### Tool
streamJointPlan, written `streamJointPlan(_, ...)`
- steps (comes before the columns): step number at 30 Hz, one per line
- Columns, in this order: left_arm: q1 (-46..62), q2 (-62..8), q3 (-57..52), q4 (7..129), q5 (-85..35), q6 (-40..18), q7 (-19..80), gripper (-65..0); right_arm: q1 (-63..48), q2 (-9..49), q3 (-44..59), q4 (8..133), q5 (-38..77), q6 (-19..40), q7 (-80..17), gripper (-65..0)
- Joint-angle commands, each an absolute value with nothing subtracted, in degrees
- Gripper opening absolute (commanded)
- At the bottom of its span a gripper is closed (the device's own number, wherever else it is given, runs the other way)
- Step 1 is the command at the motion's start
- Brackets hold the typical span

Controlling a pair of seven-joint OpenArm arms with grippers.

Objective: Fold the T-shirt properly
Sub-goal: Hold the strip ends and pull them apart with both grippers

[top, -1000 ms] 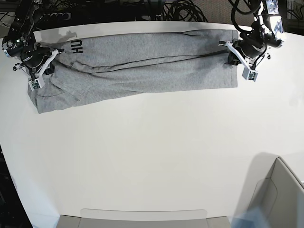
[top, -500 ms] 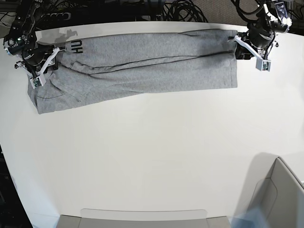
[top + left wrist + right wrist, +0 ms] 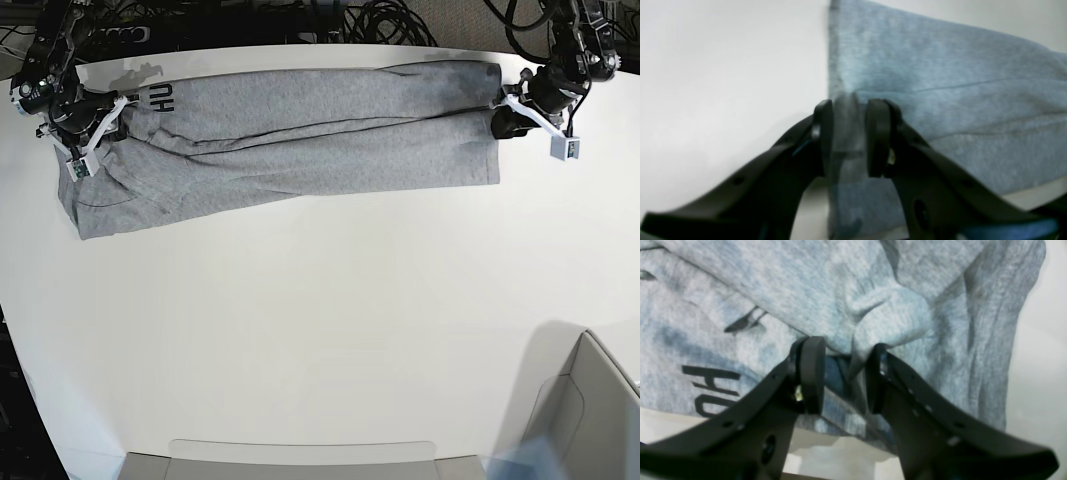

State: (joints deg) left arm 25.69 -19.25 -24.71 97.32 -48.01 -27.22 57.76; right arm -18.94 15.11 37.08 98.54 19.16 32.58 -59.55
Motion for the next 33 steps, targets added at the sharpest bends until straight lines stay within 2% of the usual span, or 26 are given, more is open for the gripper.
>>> streamJointPlan(1,26.2,-20.4,-24.8,97.6,-48.8,-27.6,57.4,-46.4,-18.6,16.3,37.6,99.2,19.4,33.0,-58.5,-44.4)
streamJointPlan(11,24.0,-21.0,-22.0,89.6,-48.8,-30.5,56.7,-46.6,-18.4,16.2,37.3,98.2,19.6,33.0,-58.5,-44.4)
streamJointPlan(18,23.7,-20.9,-19.6,86.8,-48.8,-39.0,57.0,-46.8,-18.3,16.2,37.3,98.2,19.6,33.0,-58.5,-44.4)
streamJointPlan(20,23.6,-20.9,-18.2,84.4,-48.9,-40.0,56.9,-49.3,-18.3,16.2,37.3,98.2,19.6,33.0,-58.5,-44.4)
streamJointPlan(25,19.8,-20.9,-15.8,75.8,-48.9,-40.0,57.5,-65.0,-17.6,16.2,37.3,98.2,19.4,33.0,-58.5,-44.4)
streamJointPlan(28,18.6,-21.9,-16.1,70.5,-48.9,-40.0,57.0,-65.0,-17.6,16.2,37.3,98.2,19.4,33.0,-58.5,-44.4)
streamJointPlan(33,18.7,-24.4,-20.4,71.0,-49.1,-40.0,56.8,-65.0,-17.5,16.2,37.5,98.2,19.4,33.0,-58.5,-44.4)
